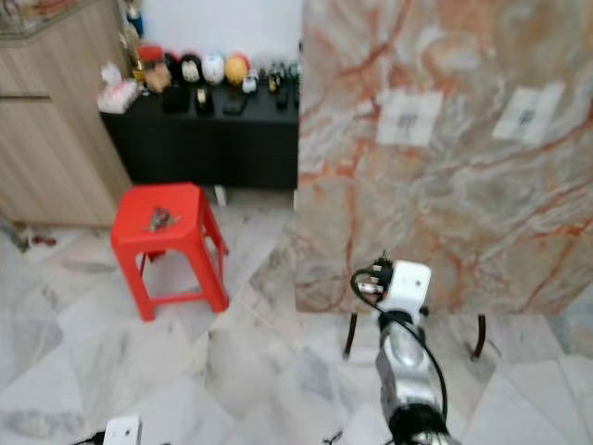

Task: Hang keys on a hook

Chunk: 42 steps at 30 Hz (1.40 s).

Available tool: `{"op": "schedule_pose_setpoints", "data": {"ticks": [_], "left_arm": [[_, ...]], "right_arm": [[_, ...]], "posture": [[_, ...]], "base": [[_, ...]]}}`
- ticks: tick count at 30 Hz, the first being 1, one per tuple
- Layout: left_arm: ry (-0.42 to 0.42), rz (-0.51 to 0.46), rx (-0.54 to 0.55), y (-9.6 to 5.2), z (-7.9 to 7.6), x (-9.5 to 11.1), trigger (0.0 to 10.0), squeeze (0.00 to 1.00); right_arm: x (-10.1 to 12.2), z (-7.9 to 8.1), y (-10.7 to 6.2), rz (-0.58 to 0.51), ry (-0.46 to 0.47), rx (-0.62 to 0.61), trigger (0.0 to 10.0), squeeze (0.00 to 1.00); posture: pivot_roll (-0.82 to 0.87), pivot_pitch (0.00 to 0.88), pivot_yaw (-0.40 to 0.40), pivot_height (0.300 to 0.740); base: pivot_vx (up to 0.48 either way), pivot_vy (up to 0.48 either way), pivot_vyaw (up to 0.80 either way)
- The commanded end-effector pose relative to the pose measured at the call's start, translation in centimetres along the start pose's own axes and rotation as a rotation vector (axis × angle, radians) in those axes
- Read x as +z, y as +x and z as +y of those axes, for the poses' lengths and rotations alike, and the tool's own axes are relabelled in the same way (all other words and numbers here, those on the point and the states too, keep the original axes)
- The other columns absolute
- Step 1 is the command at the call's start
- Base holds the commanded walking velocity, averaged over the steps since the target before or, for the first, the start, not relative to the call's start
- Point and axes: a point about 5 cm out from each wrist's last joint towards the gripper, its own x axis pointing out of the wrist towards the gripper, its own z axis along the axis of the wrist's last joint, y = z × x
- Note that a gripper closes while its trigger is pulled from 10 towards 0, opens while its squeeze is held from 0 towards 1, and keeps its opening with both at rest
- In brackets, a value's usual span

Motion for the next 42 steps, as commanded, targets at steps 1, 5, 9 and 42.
{"op": "schedule_pose_setpoints", "data": {"ticks": [1, 5, 9, 42], "left_arm": [[-0.010, 0.001, 0.023, -0.21, 0.83, -0.26, 10.0, 0.00], [-0.012, -0.007, 0.016, -0.19, 0.67, -0.17, 10.0, 0.00], [-0.013, -0.012, 0.013, -0.14, 0.50, -0.08, 10.0, 0.00], [-0.023, -0.006, 0.006, -0.17, 0.18, -0.28, 10.0, 0.00]], "right_arm": [[0.26, 0.90, 0.17, -0.010, 0.012, 0.019, 10.0, 0.00], [0.27, 0.89, 0.18, -0.010, 0.012, 0.017, 10.0, 0.00], [0.27, 0.90, 0.18, -0.009, 0.013, 0.015, 10.0, 0.00], [0.48, 0.85, 0.30, -0.017, 0.017, -0.013, 10.0, 0.00]], "posture": [[-0.03, 0.000, -0.039, 0.740], [-0.03, 0.000, -0.038, 0.740], [-0.03, 0.000, -0.038, 0.740], [-0.03, 0.000, -0.045, 0.740]], "base": [[0.000, 0.000, 0.00], [0.124, 0.000, 0.00], [0.275, 0.000, 0.00], [0.185, 0.000, -0.12]]}}
